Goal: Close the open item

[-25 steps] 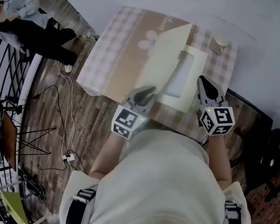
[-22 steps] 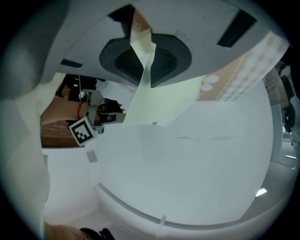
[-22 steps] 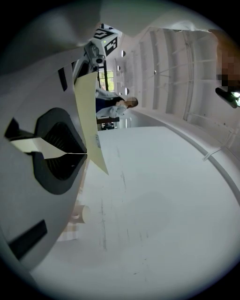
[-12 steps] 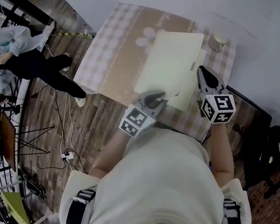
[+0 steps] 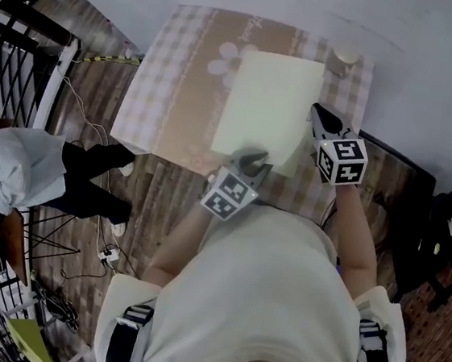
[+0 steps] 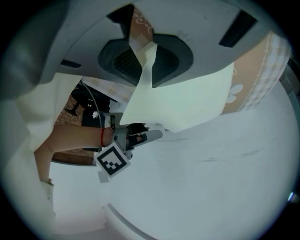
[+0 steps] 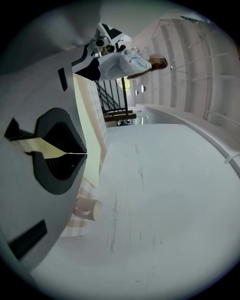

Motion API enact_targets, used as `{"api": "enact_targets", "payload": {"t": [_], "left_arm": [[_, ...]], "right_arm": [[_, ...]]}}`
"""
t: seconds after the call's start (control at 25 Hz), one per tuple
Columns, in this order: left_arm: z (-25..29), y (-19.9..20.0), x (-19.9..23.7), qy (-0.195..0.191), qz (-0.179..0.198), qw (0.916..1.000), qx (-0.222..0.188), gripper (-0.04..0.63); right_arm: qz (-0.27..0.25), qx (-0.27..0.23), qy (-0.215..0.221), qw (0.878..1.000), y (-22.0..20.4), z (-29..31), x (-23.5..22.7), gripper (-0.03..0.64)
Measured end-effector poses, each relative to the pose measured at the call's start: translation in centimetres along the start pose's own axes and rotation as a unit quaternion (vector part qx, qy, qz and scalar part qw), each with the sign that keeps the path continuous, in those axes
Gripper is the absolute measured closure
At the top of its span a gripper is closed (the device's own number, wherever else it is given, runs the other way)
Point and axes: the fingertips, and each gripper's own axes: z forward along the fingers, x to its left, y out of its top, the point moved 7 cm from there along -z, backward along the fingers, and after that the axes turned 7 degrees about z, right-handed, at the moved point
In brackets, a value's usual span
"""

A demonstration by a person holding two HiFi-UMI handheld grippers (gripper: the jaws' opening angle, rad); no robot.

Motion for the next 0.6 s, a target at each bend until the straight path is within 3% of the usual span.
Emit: {"api": "enact_targets", "payload": {"t": [0.6], "left_arm": [[1.6, -1.3, -0.5, -0.023, 0.02, 0.9985, 0.045, 0.519]], "right_arm": [[-0.076, 0.12, 0.015, 0.99, -5.4, 4.1, 0.5, 0.617]]}}
